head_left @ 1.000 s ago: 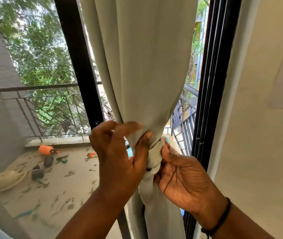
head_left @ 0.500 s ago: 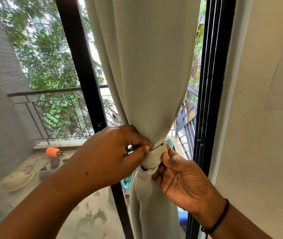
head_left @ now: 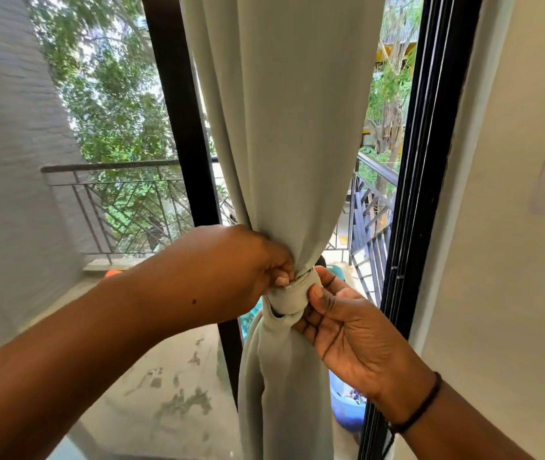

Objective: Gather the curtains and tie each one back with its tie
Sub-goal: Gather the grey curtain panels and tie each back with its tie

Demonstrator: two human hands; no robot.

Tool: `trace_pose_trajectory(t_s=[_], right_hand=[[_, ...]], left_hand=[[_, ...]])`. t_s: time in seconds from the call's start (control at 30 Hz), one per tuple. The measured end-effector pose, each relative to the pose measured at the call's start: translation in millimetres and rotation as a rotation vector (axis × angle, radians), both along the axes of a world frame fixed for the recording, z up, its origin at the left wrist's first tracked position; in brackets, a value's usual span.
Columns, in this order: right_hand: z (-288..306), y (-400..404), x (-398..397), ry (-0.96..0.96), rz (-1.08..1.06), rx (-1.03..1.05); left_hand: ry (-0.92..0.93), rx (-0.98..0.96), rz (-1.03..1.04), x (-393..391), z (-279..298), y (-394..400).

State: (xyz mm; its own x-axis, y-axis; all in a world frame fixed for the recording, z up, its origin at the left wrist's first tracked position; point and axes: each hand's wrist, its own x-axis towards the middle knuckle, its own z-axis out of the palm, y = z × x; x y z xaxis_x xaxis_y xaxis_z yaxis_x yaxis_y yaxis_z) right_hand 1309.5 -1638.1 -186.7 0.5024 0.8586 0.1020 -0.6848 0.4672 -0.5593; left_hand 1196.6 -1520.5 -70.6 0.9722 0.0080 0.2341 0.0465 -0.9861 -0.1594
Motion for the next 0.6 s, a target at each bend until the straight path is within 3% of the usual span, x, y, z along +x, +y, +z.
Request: trace_pose_trajectory(t_s=[0.33, 0.5, 0.6], right_hand=[[11.7, -10.0, -8.5, -0.102, -0.087, -0.126], [20.6, -12.9, -13.7, -0.186, -0.203, -0.225], [22.2, -15.1, -16.1, -0.116, -0.212, -0.292]], left_hand=[[0.048, 0.144, -0.131, 1.1, 7.8, 5.1], [0.037, -0.327, -0.087, 4.7, 5.4, 13.6], [-0.021, -0.513, -0.074, 7.0, -2.2, 12.4]])
